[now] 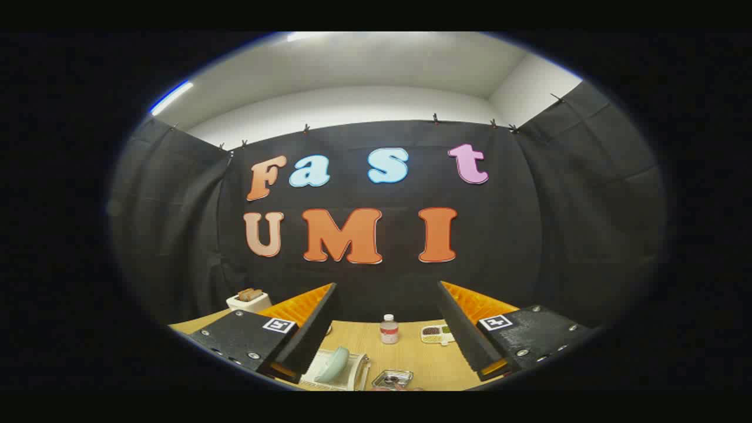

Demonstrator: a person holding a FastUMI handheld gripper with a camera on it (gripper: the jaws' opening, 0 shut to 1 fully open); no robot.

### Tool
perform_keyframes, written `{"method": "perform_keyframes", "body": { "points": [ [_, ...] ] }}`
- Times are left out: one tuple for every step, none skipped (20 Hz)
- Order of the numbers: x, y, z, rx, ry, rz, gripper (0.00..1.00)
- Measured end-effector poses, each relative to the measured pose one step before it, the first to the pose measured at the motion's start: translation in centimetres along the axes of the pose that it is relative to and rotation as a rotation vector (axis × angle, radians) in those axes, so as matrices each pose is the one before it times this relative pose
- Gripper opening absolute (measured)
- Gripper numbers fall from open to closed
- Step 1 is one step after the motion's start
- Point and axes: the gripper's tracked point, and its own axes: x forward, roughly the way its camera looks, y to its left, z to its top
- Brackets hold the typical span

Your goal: Take the plate from the dish rack, then take the spoon from the basket and place it into the plate.

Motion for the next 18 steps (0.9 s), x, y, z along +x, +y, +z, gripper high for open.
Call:
{"method": "perform_keyframes", "body": {
  "points": [
    [-0.002,0.074,0.044,0.00027,0.00335,0.00027,0.98],
    [-0.032,0.035,0.007,-0.00470,0.00520,0.00063,0.98],
    [-0.037,0.084,0.088,-0.00681,0.00232,0.00232,0.98],
    [-0.037,0.072,0.107,-0.00636,0.00051,0.00326,0.98],
    [0.006,0.275,0.133,-0.00234,-0.00132,0.00620,0.98],
    [-0.088,0.097,0.070,-0.00349,0.00094,0.00433,0.97],
    [0.081,0.248,0.056,-0.00156,-0.00012,0.00575,0.98],
    [-0.064,0.315,0.069,-0.00579,0.00131,0.00612,0.98],
    [-0.050,0.177,0.014,-0.00269,-0.00047,0.00477,0.98],
    [0.030,0.073,0.057,-0.00212,-0.00044,0.00096,0.98],
    [-0.052,0.061,0.024,0.00096,0.00060,0.00315,0.98],
    [-0.065,0.031,0.122,0.00066,0.00191,-0.00030,0.98],
    [0.006,-0.081,-0.039,0.00289,0.00247,0.00042,0.98],
    [0.041,0.045,0.170,0.00361,0.00059,0.00027,0.98],
    [0.022,0.030,0.175,0.00541,0.00056,0.00059,0.98],
    [0.020,0.075,0.256,0.00259,0.00026,0.00131,0.98],
    [0.144,0.095,-0.041,-0.00195,0.00414,0.00350,0.98],
    [0.088,0.183,0.016,-0.00448,0.00312,0.00559,0.98]
  ]
}}
